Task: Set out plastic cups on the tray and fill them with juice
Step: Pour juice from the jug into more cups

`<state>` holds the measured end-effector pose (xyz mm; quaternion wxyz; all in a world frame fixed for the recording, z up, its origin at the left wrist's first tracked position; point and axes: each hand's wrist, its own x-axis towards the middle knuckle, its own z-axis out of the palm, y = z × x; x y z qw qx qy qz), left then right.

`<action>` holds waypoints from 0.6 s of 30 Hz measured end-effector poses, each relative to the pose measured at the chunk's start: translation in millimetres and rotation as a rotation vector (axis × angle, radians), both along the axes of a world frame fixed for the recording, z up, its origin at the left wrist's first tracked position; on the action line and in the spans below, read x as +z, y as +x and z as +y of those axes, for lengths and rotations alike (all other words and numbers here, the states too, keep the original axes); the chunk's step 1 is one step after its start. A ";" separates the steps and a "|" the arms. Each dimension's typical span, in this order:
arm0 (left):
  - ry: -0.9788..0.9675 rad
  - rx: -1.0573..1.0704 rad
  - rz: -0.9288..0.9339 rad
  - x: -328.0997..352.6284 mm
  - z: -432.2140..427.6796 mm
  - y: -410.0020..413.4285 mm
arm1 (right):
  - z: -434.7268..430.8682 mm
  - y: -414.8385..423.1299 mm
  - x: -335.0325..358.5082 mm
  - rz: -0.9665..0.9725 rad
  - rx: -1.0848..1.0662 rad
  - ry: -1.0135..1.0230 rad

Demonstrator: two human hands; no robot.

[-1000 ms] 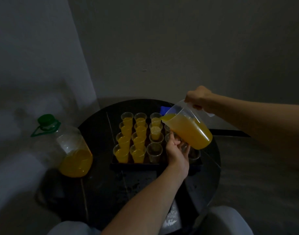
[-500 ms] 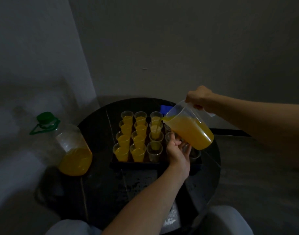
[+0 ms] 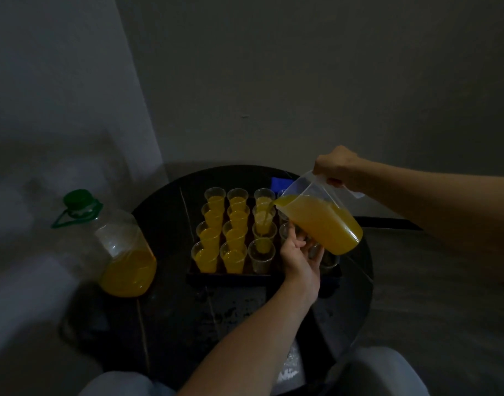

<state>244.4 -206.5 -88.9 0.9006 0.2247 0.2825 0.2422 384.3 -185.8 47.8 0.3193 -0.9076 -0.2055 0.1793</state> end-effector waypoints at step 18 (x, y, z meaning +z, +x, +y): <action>-0.018 -0.002 -0.024 3.0 0.3 0.2 | 0.9 1.9 4.9 -0.011 0.022 -0.018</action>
